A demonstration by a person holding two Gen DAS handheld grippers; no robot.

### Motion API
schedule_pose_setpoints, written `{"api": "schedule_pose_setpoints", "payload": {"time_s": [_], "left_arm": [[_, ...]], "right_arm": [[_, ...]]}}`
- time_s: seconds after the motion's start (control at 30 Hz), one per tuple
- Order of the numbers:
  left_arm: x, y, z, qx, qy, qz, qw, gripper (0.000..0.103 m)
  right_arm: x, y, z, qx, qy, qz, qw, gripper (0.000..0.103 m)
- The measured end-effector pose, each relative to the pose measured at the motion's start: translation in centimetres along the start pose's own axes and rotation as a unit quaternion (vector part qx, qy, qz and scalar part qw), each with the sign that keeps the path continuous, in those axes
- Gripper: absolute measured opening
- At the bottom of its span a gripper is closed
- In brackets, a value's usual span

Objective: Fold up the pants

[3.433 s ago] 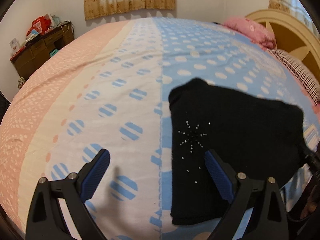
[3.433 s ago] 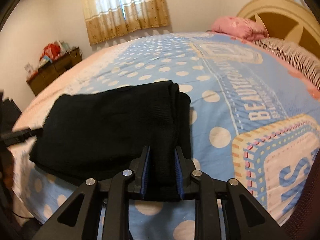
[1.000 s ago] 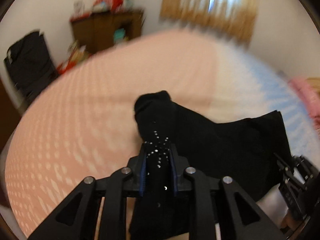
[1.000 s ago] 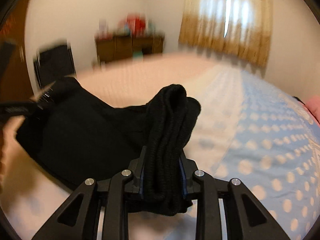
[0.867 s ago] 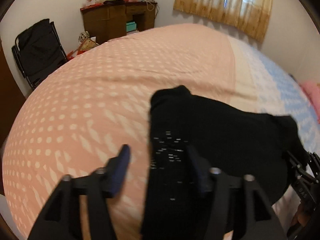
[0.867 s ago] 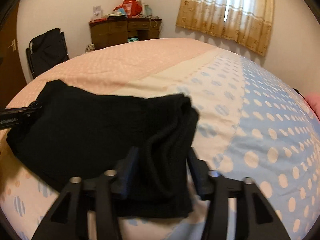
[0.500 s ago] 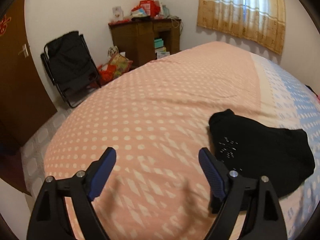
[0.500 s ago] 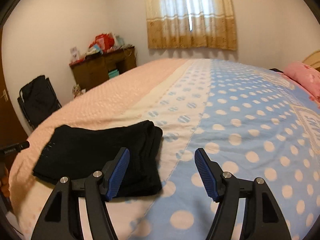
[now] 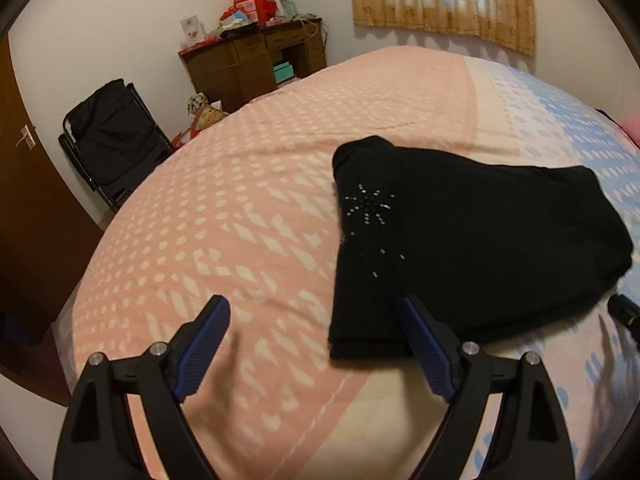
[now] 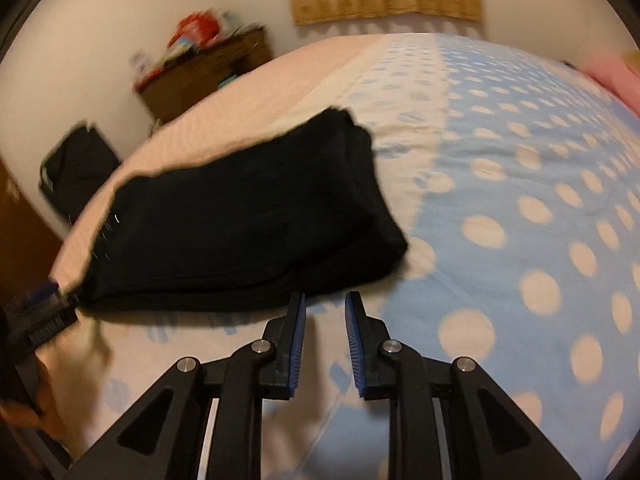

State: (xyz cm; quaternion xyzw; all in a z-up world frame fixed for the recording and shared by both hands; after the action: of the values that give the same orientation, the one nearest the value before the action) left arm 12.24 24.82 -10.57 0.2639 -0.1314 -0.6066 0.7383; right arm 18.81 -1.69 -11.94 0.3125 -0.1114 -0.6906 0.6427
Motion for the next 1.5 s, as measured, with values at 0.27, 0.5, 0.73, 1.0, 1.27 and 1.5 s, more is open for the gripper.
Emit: {"api": "schedule_pose_setpoints", "payload": {"time_s": [0.27, 0.5, 0.73, 1.0, 1.27, 1.5], "left_arm": [[0.9, -3.4, 5.2, 0.026, -0.039, -0.006, 0.9989, 0.095], [2.1, -5.5, 10.3, 0.077, -0.042, -0.032, 0.9956, 0.098], [1.7, -5.4, 15.5, 0.143, -0.053, -0.035, 0.9877, 0.103], [0.3, -5.1, 17.2, 0.159, -0.053, -0.006, 0.9859, 0.103], [0.0, -5.2, 17.1, 0.168, -0.034, -0.003, 0.9853, 0.103], [-0.6, -5.2, 17.2, 0.174, -0.016, 0.008, 0.9846, 0.103]], "right_arm": [[-2.1, -4.2, 6.8, 0.069, 0.001, -0.008, 0.998, 0.067], [-2.6, -6.5, 11.5, 0.097, 0.008, -0.035, 0.995, 0.067], [-4.9, -6.1, 17.9, 0.198, -0.018, 0.005, 0.98, 0.068], [-6.2, -6.4, 22.2, 0.269, -0.039, 0.031, 0.962, 0.072], [-6.3, -6.6, 21.6, 0.265, -0.036, 0.033, 0.963, 0.072], [-6.1, -6.7, 22.2, 0.284, -0.04, 0.032, 0.958, 0.072]]}}
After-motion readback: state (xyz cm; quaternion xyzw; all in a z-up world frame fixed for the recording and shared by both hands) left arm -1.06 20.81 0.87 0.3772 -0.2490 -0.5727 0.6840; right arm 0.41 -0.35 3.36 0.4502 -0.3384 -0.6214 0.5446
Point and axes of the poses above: each gripper's, at about its wrist camera, not at the fingertips, and z roughly against the way its jaws point, x to its right, y to its top, the point moved 10 cm from there along -z, roughly the way its jaws point, and after that the axes turned 8 degrees about -x, right-handed, at the moved point
